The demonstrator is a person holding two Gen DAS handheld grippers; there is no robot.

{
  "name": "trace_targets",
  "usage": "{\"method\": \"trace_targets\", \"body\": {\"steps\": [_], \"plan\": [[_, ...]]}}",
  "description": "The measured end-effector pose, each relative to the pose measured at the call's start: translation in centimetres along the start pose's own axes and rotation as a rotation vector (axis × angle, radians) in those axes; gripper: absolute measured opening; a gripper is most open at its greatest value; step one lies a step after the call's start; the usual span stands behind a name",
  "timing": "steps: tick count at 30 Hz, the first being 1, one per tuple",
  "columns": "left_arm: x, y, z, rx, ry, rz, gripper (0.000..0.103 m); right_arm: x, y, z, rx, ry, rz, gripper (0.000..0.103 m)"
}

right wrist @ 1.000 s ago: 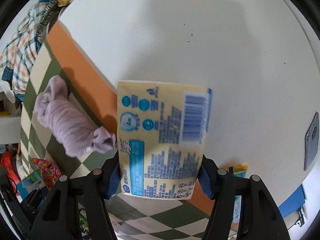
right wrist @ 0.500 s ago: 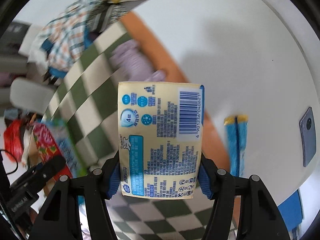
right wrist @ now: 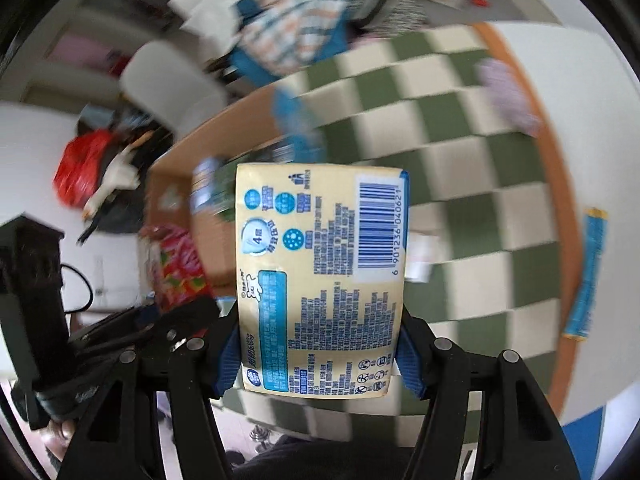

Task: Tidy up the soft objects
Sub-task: 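Carry the red bag and tissue pack into the box and release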

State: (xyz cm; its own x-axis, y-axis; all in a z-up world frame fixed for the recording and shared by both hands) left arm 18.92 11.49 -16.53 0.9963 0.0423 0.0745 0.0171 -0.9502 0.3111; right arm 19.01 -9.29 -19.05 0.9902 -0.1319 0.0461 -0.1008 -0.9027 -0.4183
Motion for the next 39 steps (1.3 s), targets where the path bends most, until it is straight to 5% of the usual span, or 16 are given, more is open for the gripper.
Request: {"method": "trace_targets", "body": {"steps": [6, 11, 20, 27, 35, 39], "plan": [[2.6, -8.8, -1.0, 0.101, 0.009, -0.078, 0.043, -0.1, -10.4, 5.2, -0.006, -0.019, -0.115, 0.065], [4.6, -14.2, 1.0, 0.140, -0.053, -0.123, 0.043, 0.4, -15.0, 10.1, -0.062, -0.034, -0.159, 0.066], [5.9, -17.7, 6.5, 0.136, -0.179, -0.144, 0.044, 1.3, -16.8, 17.3, -0.145, -0.092, -0.169, 0.066], [5.9, -17.6, 7.4, 0.142, -0.198, -0.144, 0.045, 1.4, -17.1, 19.8, -0.172, -0.127, -0.189, 0.070], [5.2, -17.8, 5.3, 0.168, -0.110, -0.145, 0.086, 1.6, -16.0, 19.1, -0.229, -0.111, -0.194, 0.094], [4.1, -17.5, 4.4, 0.203, -0.074, -0.149, 0.096, 1.2, -15.3, 17.8, -0.276, -0.095, -0.206, 0.103]]}}
Point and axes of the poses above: each gripper's, at about its wrist camera, not at the fingertips, and z roughly the way its jaws point, y to its right, x to its top, the point moved 2 cm from there along z, roughly the way its jaws point, and after that the axes turned 1 degree about y, right-handed, at the moved point
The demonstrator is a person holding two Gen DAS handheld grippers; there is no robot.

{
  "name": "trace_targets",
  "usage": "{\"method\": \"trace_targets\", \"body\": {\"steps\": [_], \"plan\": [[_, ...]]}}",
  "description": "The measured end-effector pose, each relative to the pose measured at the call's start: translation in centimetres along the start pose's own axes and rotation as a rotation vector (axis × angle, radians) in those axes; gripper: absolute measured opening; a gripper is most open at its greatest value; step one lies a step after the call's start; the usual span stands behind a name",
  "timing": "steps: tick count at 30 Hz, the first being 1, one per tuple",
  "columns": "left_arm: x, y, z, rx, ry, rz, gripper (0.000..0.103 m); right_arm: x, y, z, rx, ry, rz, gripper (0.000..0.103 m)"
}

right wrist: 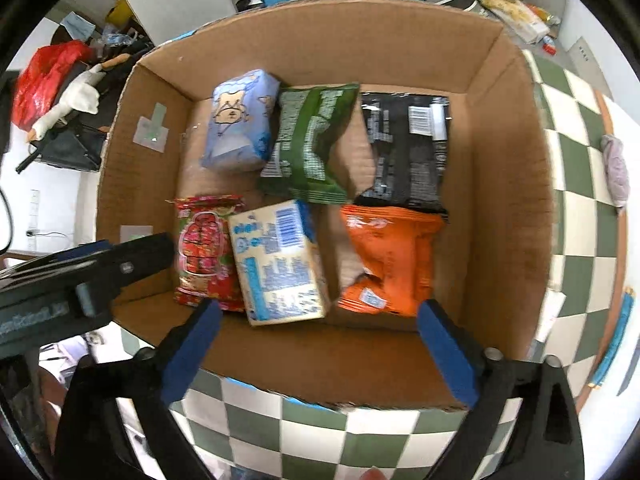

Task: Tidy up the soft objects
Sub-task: 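Carry the red bag and tissue pack into the box and release, then grasp the white card box with the left tool while the right tool grasps the lilac towel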

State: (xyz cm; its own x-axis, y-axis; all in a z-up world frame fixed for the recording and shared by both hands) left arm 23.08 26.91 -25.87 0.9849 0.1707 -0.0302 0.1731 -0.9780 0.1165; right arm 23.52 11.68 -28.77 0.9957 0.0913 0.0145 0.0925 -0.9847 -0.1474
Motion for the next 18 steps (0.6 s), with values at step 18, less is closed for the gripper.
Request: {"method": "trace_targets", "body": {"steps": [18], "plan": [[-6.2, 1.6, -6.8, 0.022, 0.232, 0.004, 0.098, -4.6, 1.4, -6.9, -0.092, 0.158, -0.039, 0.103]]}}
Point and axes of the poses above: each gripper's, at about its wrist camera, not at the fingertips, and z roughly the way its jaws point, y to its right, x to its top, the point moved 2 cm from there along z, roughly the way its jaws point, and after that the axes turned 1 degree about y, right-handed, at the moved point
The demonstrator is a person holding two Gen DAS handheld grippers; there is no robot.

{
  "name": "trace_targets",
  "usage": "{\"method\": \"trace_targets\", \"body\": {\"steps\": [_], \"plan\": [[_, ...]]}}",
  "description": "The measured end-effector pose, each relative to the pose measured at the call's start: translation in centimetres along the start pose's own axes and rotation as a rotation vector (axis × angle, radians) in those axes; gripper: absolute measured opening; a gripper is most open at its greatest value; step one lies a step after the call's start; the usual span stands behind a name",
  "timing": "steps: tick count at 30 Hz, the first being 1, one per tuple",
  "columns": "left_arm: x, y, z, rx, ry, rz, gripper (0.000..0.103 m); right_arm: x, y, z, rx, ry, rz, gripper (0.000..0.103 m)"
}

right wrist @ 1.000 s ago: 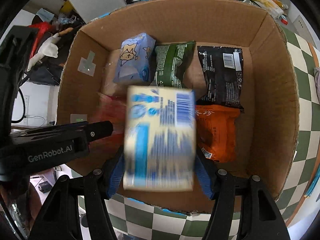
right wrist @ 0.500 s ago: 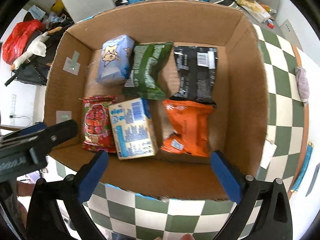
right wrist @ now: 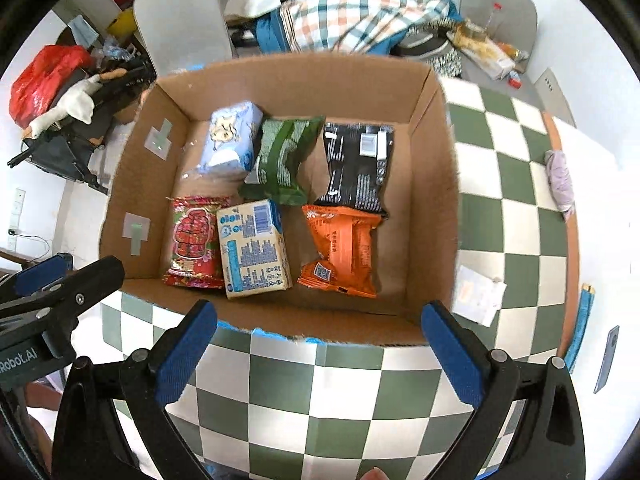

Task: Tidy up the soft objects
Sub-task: 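Grasp the white card box with the left tool while the right tool grasps the lilac towel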

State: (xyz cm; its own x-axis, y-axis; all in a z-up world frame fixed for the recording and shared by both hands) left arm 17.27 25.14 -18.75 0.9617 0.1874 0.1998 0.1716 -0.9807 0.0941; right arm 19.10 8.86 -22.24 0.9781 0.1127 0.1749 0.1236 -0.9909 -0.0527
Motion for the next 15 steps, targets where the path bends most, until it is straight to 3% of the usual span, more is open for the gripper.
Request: {"method": "trace_targets", "body": {"steps": [10, 15], "plan": [[-0.8, 2.6, -4.2, -0.062, 0.061, -0.006, 0.098, -1.5, 1.1, -5.2, 0.064, 0.080, 0.011, 0.103], [-1.2, 7.9, -5.2, -0.106, 0.060, 0.029, 0.098, -3.0, 6.5, -6.2, 0.108, 0.063, 0.114, 0.103]]}}
Point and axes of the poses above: each gripper's, at about its wrist camera, not at the fingertips, and z roughly the way its jaws point, y to its right, x to its top, the point moved 2 cm from there along z, roughly the way its jaws point, and after that the axes turned 1 degree about y, right-handed, at the moved point
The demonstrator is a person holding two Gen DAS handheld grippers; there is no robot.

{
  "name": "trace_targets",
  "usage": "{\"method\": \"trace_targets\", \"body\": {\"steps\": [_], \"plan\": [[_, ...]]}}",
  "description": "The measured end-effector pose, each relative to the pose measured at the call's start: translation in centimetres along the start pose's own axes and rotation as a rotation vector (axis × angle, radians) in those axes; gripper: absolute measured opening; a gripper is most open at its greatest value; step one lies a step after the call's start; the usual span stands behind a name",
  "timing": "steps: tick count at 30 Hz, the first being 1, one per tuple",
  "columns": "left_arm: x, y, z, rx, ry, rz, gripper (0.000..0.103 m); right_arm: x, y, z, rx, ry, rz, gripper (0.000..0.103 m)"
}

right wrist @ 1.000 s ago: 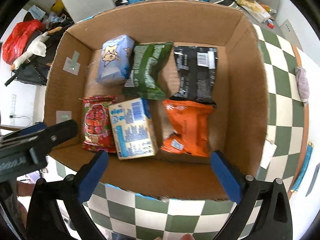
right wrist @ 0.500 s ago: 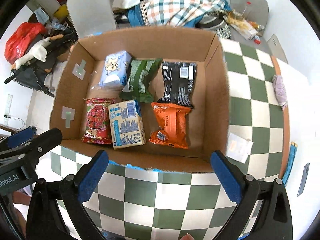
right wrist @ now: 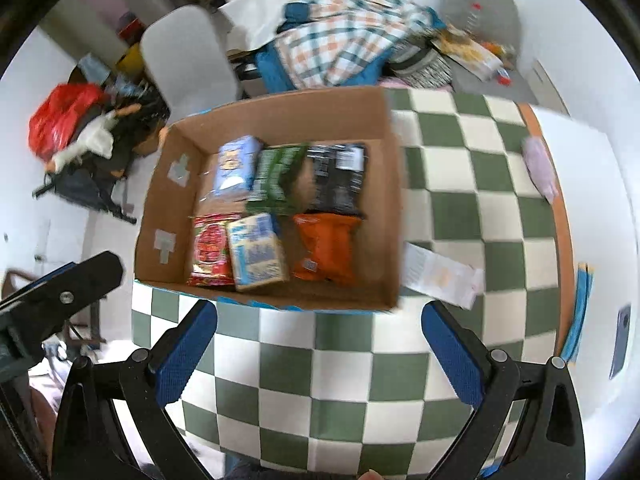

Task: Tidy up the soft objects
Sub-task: 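Grasp the white card box with the left tool while the right tool grasps the lilac towel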

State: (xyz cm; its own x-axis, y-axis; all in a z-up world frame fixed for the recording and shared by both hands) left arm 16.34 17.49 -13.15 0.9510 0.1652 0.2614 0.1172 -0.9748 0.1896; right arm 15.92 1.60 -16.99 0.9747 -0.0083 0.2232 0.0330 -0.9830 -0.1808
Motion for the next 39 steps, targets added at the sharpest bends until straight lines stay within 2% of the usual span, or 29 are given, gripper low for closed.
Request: {"method": "trace_targets", "body": {"steps": [3, 5, 7, 10, 14, 15, 17, 20, 24, 28, 33, 35, 37, 39], "plan": [[-0.6, 3.8, 1.1, -0.039, -0.036, -0.003, 0.098, -0.4, 5.3, -1.0, -0.015, -0.002, 0.074, 0.103], [-1.5, 6.7, 2.8, -0.077, -0.101, -0.034, 0.098, -0.5, 8.7, -1.5, -0.037, -0.006, 0.111, 0.103], [-2.7, 9.6, 5.5, -0.140, -0.188, -0.104, 0.098, -0.8, 13.1, -1.9, -0.055, -0.014, 0.154, 0.103], [-4.3, 12.7, 9.8, -0.181, -0.305, -0.224, 0.098, -0.9, 19.1, -1.7, -0.093, -0.029, 0.189, 0.103], [-6.9, 16.2, 15.8, -0.181, -0.424, -0.408, 0.098, -0.5, 25.9, -0.6, -0.139, -0.049, 0.194, 0.103], [-7.5, 17.1, 17.7, -0.174, -0.448, -0.463, 0.098, -0.4, 27.5, -0.1, -0.149, -0.061, 0.191, 0.103], [-8.0, 18.0, 20.0, -0.144, -0.448, -0.539, 0.098, 0.1, 31.1, 1.3, -0.178, -0.087, 0.177, 0.103], [-7.7, 18.2, 22.2, -0.053, -0.392, -0.637, 0.098, 0.7, 34.6, 3.0, -0.213, -0.103, 0.158, 0.103], [-6.4, 18.3, 24.3, 0.099, -0.336, -0.705, 0.098, 2.0, 38.3, 5.3, -0.244, -0.127, 0.141, 0.103], [-5.9, 17.5, 25.8, 0.175, -0.334, -0.790, 0.098, 2.8, 39.3, 7.2, -0.244, -0.140, 0.118, 0.103], [-5.6, 17.5, 28.1, 0.239, -0.398, -0.838, 0.098, 3.5, 39.0, 8.5, -0.226, -0.151, 0.100, 0.103], [-5.5, 17.4, 28.3, 0.295, -0.402, -0.853, 0.098, 4.3, 39.1, 8.9, -0.217, -0.150, 0.104, 0.103], [-5.3, 17.5, 28.5, 0.295, -0.394, -0.862, 0.098, 5.4, 39.3, 9.5, -0.196, -0.154, 0.111, 0.103], [-5.1, 17.9, 28.7, 0.301, -0.413, -0.827, 0.095, 7.0, 39.4, 9.9, -0.180, -0.152, 0.113, 0.103]]}}
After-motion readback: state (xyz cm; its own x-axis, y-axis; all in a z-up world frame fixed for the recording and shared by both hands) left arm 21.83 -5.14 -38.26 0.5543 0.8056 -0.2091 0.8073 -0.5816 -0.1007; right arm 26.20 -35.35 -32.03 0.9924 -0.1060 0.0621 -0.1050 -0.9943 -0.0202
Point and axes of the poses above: each gripper's, at about its wrist camera, not at the fingertips, and z roughly the way its jaws point, y to its right, x to its top, the point moved 2 cm from there along z, roughly the way its jaws point, and after that the axes turned 1 degree about y, right-handed, at the moved point
